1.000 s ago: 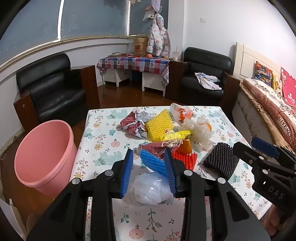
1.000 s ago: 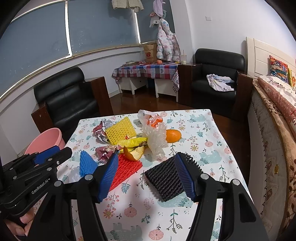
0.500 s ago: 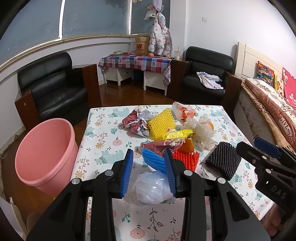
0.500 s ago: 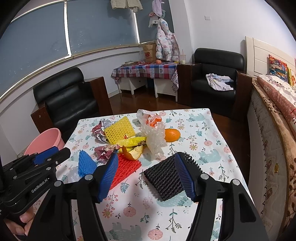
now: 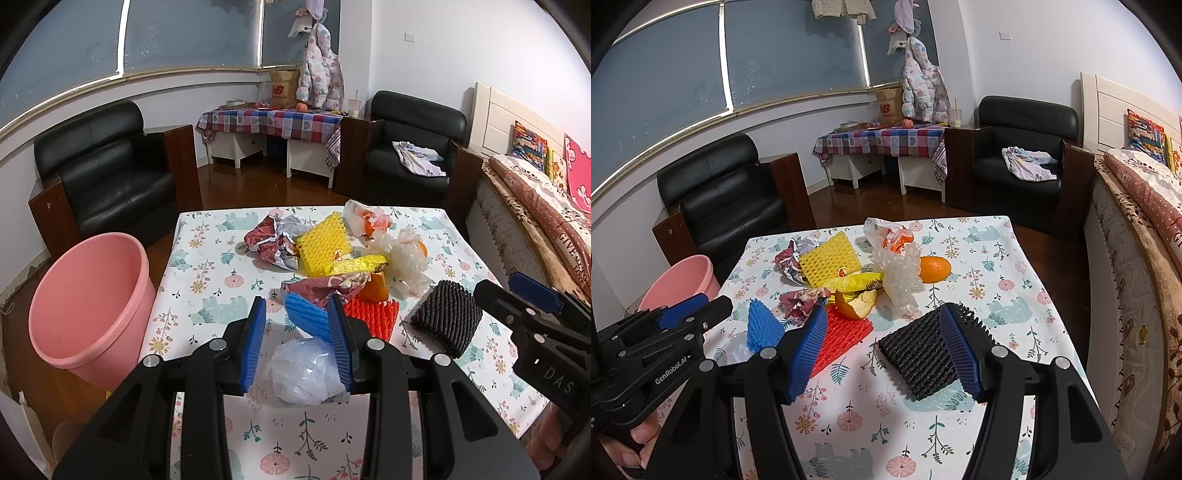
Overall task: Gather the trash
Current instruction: 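Lift the clear plastic bag with the left tool toward the pink bin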
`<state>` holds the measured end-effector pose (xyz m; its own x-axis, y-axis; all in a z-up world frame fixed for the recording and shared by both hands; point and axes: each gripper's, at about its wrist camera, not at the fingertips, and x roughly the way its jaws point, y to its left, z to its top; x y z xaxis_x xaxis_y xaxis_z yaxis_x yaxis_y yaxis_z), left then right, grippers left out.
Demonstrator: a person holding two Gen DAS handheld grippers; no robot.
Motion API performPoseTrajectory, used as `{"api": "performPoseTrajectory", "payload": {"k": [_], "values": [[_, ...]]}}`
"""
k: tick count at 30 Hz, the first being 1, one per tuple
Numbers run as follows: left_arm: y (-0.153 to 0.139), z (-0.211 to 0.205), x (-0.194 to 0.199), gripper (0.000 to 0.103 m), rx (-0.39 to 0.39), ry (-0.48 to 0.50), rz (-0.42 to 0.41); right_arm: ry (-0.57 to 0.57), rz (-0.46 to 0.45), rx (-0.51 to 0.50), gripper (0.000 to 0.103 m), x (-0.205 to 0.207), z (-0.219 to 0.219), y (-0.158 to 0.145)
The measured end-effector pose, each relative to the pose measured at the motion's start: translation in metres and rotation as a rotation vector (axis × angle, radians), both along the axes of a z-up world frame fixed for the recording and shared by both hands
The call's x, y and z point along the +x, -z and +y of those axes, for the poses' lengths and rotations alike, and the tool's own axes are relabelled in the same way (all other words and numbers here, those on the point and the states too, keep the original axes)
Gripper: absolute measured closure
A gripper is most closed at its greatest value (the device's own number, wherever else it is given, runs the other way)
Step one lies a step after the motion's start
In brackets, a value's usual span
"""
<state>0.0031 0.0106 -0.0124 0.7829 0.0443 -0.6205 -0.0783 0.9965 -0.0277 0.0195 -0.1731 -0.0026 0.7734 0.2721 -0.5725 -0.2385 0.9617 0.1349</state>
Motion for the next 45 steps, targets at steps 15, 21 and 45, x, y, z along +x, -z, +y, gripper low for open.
{"api": "performPoseTrajectory", "payload": {"k": [15, 21, 45], "values": [[0.008, 0.033, -0.009, 0.068, -0.107, 0.038, 0.054, 0.024, 0.013, 0.002, 0.040, 0.003, -0.014, 0.005], [0.007, 0.043, -0.021, 0.068, -0.148, 0.081, 0.051, 0.016, 0.029, 0.016, 0.040, 0.001, -0.020, 0.007], [0.054, 0.027, -0.003, 0.080, -0.165, 0.222, 0.183, -0.379, 0.095, 0.052, 0.055, -0.015, 0.048, 0.007]]}}
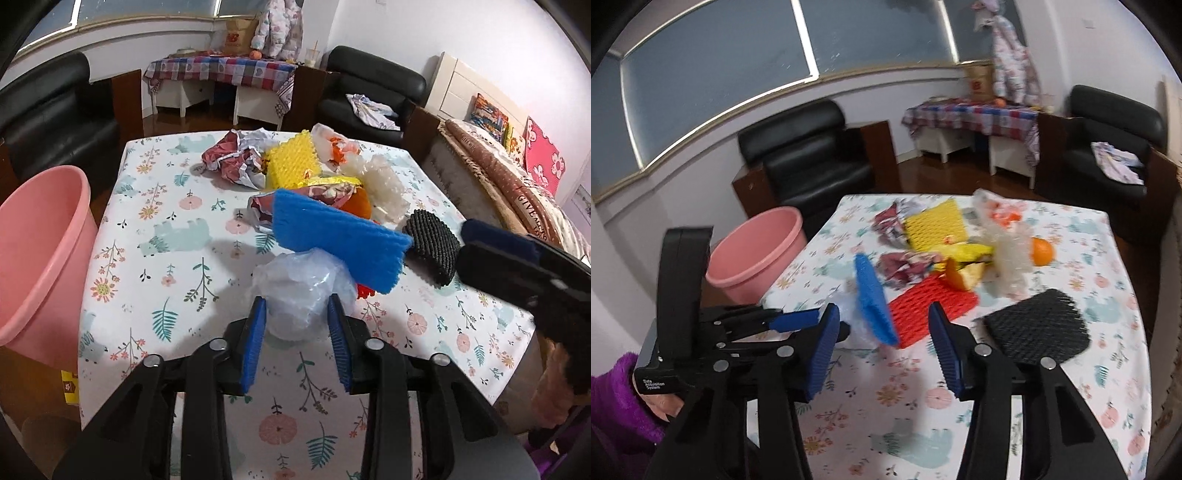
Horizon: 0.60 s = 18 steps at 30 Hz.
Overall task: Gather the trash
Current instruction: 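Lift the clear plastic bag with the left tool toward the pink bin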
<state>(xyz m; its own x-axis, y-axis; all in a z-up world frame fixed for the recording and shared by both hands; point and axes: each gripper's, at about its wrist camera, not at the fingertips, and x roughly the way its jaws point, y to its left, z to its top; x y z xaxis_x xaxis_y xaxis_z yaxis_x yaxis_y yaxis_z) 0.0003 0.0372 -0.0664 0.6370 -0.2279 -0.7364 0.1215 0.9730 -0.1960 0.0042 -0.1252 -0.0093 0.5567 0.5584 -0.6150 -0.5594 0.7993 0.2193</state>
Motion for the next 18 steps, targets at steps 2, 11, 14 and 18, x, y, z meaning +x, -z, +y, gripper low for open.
{"api": "performPoseTrajectory", "payload": {"k": [2, 11, 14, 18], "values": [[0.000, 0.000, -0.001, 0.083, -0.010, 0.009, -0.002, -0.021, 0.018, -0.011, 0.056, 0.003, 0.010, 0.004], [-0.002, 0.004, -0.008, 0.089, -0.043, 0.019, -0.021, -0.078, 0.127, -0.020, 0.100, 0.022, 0.030, 0.024], [-0.011, 0.010, -0.012, 0.089, -0.059, 0.012, -0.045, -0.089, 0.093, -0.001, 0.101, 0.018, 0.028, 0.016], [-0.029, 0.024, -0.021, 0.089, -0.060, -0.018, -0.099, -0.115, 0.031, 0.024, 0.102, 0.011, 0.033, -0.008]]}}
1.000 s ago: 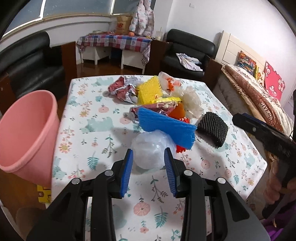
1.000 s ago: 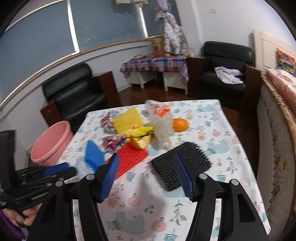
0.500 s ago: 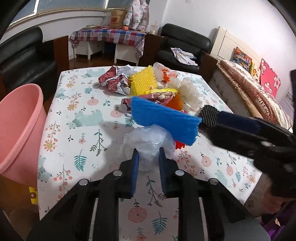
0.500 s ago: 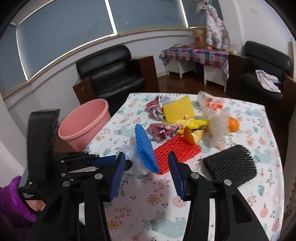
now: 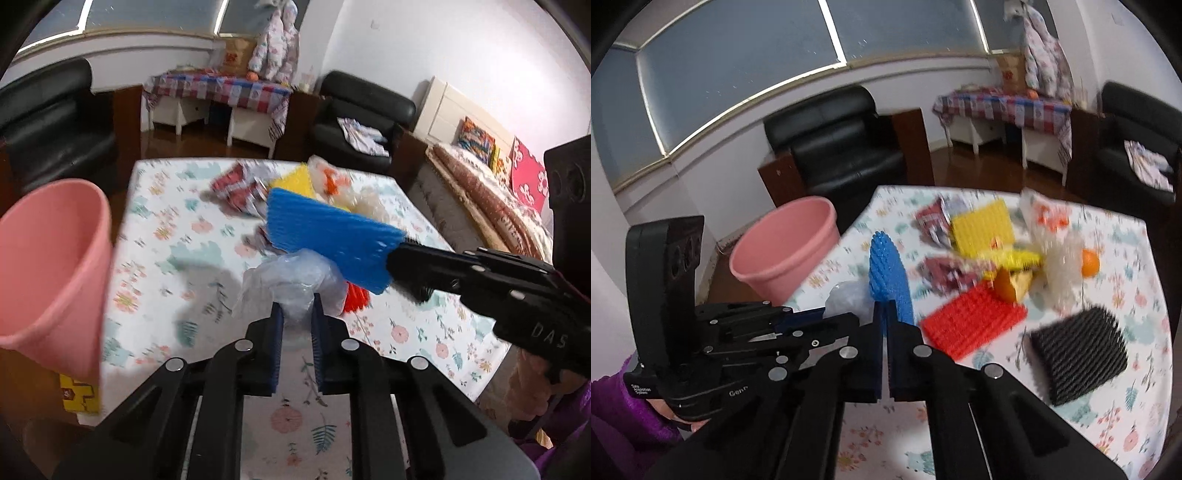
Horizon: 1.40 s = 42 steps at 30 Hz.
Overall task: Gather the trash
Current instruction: 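Lift the clear plastic bag with the left tool toward the pink bin, then open the left tool over the pink bin to drop the bag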
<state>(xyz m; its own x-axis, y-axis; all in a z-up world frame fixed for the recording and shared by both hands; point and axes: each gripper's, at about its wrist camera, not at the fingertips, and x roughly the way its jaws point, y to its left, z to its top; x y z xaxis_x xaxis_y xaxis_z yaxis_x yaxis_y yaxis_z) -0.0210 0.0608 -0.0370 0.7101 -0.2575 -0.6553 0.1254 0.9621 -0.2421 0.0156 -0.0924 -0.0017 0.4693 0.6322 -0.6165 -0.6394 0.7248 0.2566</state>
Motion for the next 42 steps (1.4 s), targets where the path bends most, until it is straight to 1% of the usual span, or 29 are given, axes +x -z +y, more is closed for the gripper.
{"api": "performPoseTrajectory", "payload": {"k": [5, 9, 12, 17, 24, 30, 35, 37, 38, 39, 40, 41, 42], "values": [[-0.024, 0.028, -0.010, 0.089, 0.029, -0.089, -0.060, -0.045, -0.046, 0.026, 0.102, 0.001, 0.022, -0.023], [-0.038, 0.062, -0.018, 0.089, 0.057, -0.202, -0.086, -0.092, -0.055, 0.048, 0.102, 0.005, 0.052, -0.032], [-0.043, 0.088, -0.021, 0.089, 0.065, -0.286, -0.085, -0.134, -0.056, 0.063, 0.102, 0.010, 0.081, -0.036], [-0.046, 0.121, -0.021, 0.089, 0.087, -0.403, -0.081, -0.186, -0.060, 0.055, 0.102, 0.016, 0.123, -0.035], [-0.040, 0.158, -0.010, 0.089, 0.117, -0.539, -0.039, -0.232, -0.043, 0.020, 0.102, 0.023, 0.175, -0.022], [-0.025, 0.174, 0.001, 0.089, 0.136, -0.598, 0.013, -0.245, -0.017, -0.027, 0.102, 0.034, 0.210, -0.005], [-0.015, 0.183, 0.008, 0.089, 0.139, -0.619, 0.043, -0.254, 0.001, -0.063, 0.101, 0.041, 0.234, 0.011], [-0.011, 0.188, 0.008, 0.089, 0.139, -0.624, 0.055, -0.259, 0.015, -0.072, 0.101, 0.044, 0.241, 0.017], [-0.009, 0.189, 0.009, 0.085, 0.141, -0.629, 0.062, -0.259, 0.020, -0.070, 0.101, 0.045, 0.244, 0.020], [-0.008, 0.190, 0.010, 0.081, 0.139, -0.636, 0.069, -0.259, 0.026, -0.066, 0.099, 0.046, 0.245, 0.022], [-0.008, 0.190, 0.012, 0.078, 0.134, -0.639, 0.072, -0.261, 0.034, -0.061, 0.094, 0.048, 0.246, 0.024], [-0.007, 0.192, 0.012, 0.069, 0.129, -0.643, 0.074, -0.265, 0.045, -0.051, 0.089, 0.050, 0.247, 0.025], [-0.007, 0.194, 0.012, 0.063, 0.126, -0.654, 0.075, -0.267, 0.056, -0.038, 0.073, 0.051, 0.247, 0.025]]}}
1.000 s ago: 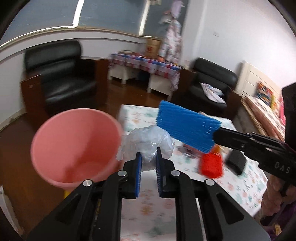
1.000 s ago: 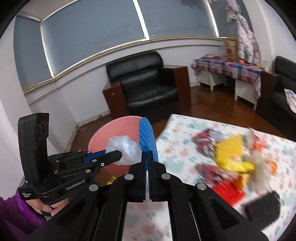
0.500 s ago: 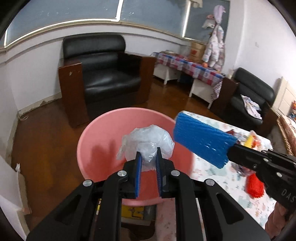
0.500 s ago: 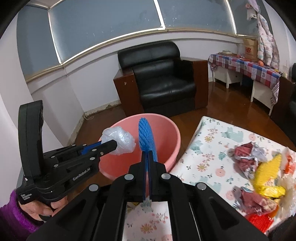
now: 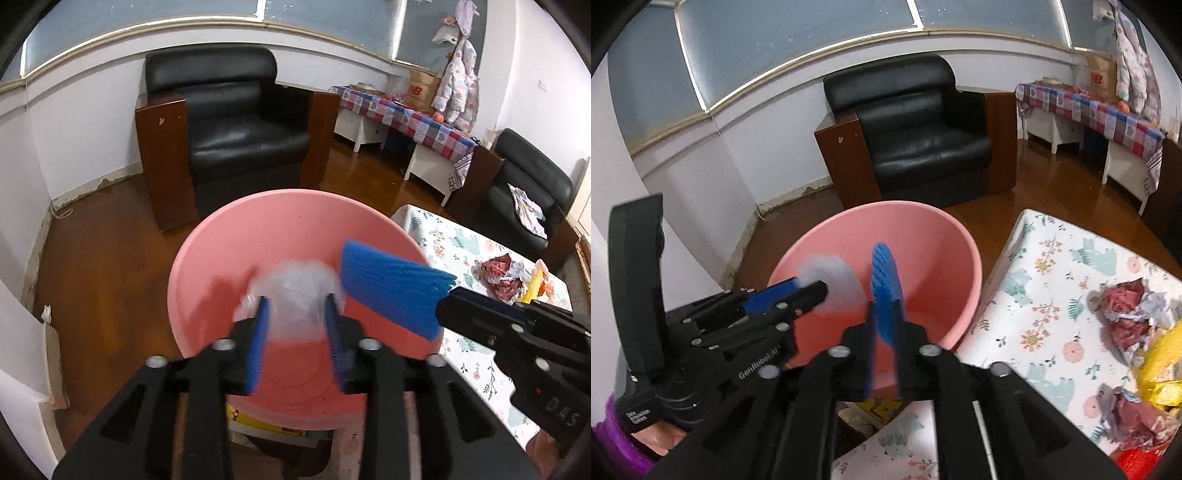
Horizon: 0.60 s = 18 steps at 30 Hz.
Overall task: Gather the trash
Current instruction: 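Open the left tool over the pink bin to drop the bag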
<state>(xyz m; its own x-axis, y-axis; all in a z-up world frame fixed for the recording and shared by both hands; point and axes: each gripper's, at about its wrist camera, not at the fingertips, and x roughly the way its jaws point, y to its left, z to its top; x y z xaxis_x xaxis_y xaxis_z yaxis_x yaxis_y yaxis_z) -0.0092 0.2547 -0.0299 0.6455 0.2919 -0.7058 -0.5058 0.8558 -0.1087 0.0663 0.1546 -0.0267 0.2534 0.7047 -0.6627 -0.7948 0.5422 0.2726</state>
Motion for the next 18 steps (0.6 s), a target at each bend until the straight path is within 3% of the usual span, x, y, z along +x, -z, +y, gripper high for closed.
{"api": "performPoseTrajectory", "payload": {"k": [1, 3, 11, 18], "values": [[0.000, 0.001, -0.001, 0.061, -0.006, -0.003, -0.004, 0.002, 0.004, 0.012, 0.064, 0.001, -0.001, -0.001], [-0.001, 0.003, -0.003, 0.058, -0.023, 0.001, -0.018, 0.008, -0.010, 0.038, 0.063, 0.000, -0.005, -0.004], [-0.020, -0.004, -0.019, 0.057, -0.055, 0.027, -0.090, 0.049, -0.070, 0.061, 0.063, -0.007, -0.038, -0.020], [-0.043, -0.052, -0.019, 0.056, -0.097, 0.150, -0.156, 0.147, -0.107, 0.074, 0.062, -0.024, -0.101, -0.029]]}}
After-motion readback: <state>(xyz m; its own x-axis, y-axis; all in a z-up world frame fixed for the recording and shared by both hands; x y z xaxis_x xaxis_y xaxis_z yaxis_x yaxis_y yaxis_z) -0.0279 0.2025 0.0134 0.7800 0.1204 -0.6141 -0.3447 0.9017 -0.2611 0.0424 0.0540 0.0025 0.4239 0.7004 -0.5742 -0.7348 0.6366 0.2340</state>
